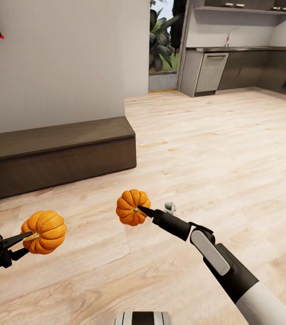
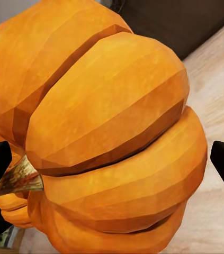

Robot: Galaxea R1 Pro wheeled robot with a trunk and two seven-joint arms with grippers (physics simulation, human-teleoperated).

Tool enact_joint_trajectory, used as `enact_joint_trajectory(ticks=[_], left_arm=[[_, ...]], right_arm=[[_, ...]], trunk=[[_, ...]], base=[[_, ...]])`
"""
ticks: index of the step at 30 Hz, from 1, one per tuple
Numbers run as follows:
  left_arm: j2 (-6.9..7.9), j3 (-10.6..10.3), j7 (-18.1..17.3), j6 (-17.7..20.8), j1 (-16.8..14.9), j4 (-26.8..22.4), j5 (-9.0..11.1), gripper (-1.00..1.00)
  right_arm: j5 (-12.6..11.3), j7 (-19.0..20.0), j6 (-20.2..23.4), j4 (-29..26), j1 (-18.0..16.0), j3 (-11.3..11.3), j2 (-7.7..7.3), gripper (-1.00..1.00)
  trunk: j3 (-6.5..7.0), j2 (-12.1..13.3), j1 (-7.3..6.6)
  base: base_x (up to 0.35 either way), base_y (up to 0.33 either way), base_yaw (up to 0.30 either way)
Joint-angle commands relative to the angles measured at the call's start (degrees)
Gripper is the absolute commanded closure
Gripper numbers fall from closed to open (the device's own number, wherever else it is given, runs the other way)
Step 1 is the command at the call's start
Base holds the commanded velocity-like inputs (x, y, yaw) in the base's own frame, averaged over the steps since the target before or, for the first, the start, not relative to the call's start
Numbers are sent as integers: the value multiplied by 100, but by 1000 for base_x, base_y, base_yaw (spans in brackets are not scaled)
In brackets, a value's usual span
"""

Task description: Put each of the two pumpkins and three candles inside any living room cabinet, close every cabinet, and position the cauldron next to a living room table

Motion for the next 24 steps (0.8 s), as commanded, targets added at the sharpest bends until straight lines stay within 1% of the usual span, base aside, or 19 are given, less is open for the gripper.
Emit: enact_joint_trajectory(ticks=[1,5,9,15,24], left_arm=[[-1,0,-13,24,-2,7,5,100],[-2,-1,-13,24,-2,16,5,100],[-2,-2,-13,24,-2,19,5,100],[-2,-2,-13,24,-2,21,5,100],[-2,-2,-13,24,-2,20,4,100]], right_arm=[[-25,4,16,-23,-3,5,-6,100],[-25,-12,51,-40,-3,-9,-8,100],[-25,-10,93,-48,-3,-6,-8,100],[-32,5,107,-48,-3,28,0,100],[-47,-5,117,-27,-3,22,0,100]], trunk=[[19,0,-3],[88,5,-14],[142,11,-24],[222,19,-39],[343,31,-63]], base=[[0,0,2],[0,0,10],[0,0,83],[0,0,149],[0,0,162]])
